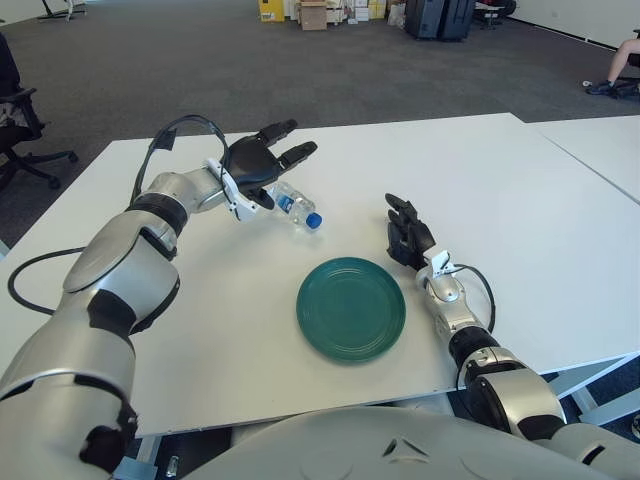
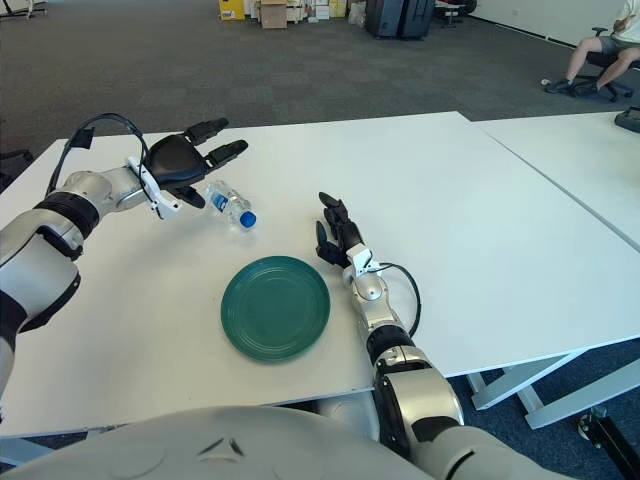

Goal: Put the bottle into the plate.

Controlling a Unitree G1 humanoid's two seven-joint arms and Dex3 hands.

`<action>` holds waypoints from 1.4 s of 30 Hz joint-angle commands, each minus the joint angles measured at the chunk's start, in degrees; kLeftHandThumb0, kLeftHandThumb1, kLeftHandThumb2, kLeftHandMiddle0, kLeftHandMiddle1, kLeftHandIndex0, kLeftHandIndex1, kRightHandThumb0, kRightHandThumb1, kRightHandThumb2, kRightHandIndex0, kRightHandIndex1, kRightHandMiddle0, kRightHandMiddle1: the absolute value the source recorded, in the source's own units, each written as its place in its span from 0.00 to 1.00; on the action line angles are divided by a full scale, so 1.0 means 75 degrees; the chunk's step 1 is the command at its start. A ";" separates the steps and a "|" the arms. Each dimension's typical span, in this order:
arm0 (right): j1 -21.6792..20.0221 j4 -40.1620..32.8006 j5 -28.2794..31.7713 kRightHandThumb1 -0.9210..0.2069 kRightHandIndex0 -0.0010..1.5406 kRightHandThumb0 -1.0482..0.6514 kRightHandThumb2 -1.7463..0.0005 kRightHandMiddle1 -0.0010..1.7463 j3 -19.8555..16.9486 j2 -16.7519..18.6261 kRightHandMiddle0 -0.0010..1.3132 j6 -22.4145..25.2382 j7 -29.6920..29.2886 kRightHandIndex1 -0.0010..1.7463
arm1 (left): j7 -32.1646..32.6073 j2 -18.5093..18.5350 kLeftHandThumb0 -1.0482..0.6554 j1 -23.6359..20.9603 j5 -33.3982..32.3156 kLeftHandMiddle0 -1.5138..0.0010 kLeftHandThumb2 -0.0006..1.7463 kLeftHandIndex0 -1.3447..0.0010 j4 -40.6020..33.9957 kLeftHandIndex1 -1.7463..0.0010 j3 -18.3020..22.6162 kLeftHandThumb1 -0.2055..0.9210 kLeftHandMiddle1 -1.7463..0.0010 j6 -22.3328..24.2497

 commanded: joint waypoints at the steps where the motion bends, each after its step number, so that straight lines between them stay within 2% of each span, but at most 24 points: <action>1: 0.0282 0.0277 0.0046 0.00 0.10 0.16 0.50 0.24 -0.0036 0.0052 0.00 0.0392 0.0064 0.00 | -0.0001 -0.0061 0.00 -0.0164 -0.0223 0.99 0.05 1.00 0.0089 0.93 0.0165 1.00 1.00 -0.0056; 7: 0.0267 0.0246 0.0040 0.00 0.10 0.16 0.50 0.24 -0.0077 0.0083 0.00 0.0608 -0.0014 0.00 | 0.0092 -0.0154 0.02 -0.0127 -0.0456 0.98 0.05 1.00 0.0072 0.91 0.0319 1.00 1.00 -0.0126; 13: 0.0284 0.0236 -0.0032 0.00 0.11 0.15 0.50 0.24 -0.0060 0.0080 0.00 0.0554 -0.0065 0.00 | 0.0048 -0.0182 0.03 -0.0118 -0.0556 0.98 0.04 1.00 0.0059 0.90 0.0361 0.99 1.00 -0.0179; 19: 0.0277 0.0278 -0.0129 0.00 0.11 0.15 0.49 0.24 -0.0007 0.0041 0.00 0.0395 -0.0111 0.00 | -0.0384 -0.0356 0.04 -0.0017 -0.0807 0.98 0.04 1.00 0.0222 0.88 0.0463 0.97 1.00 -0.0223; 23: 0.0292 0.0330 -0.0157 0.00 0.11 0.15 0.49 0.24 0.0014 0.0031 0.00 0.0232 -0.0119 0.00 | -0.0742 -0.0611 0.05 0.0139 -0.0897 0.97 0.03 1.00 0.0543 0.87 0.0458 0.97 0.99 -0.0039; 26: 0.0281 0.0339 -0.0123 0.00 0.11 0.15 0.49 0.24 -0.0003 0.0032 0.00 0.0322 -0.0121 0.00 | -0.0951 -0.0657 0.05 0.0161 -0.0946 0.97 0.03 1.00 0.0644 0.86 0.0455 0.96 0.99 -0.0001; 30: 0.0334 0.0243 -0.0099 0.00 0.11 0.16 0.50 0.25 -0.0027 0.0101 0.00 0.0580 -0.0292 0.00 | -0.1114 -0.0679 0.04 0.0154 -0.0904 0.96 0.03 1.00 0.0696 0.85 0.0402 0.97 0.99 0.0074; 42: 0.0301 0.0288 -0.0054 0.00 0.12 0.17 0.50 0.28 -0.0044 0.0045 0.00 0.0477 -0.0180 0.00 | -0.1168 -0.0791 0.03 0.0143 -0.0325 0.93 0.02 1.00 0.0871 0.84 -0.0195 0.95 0.98 0.0604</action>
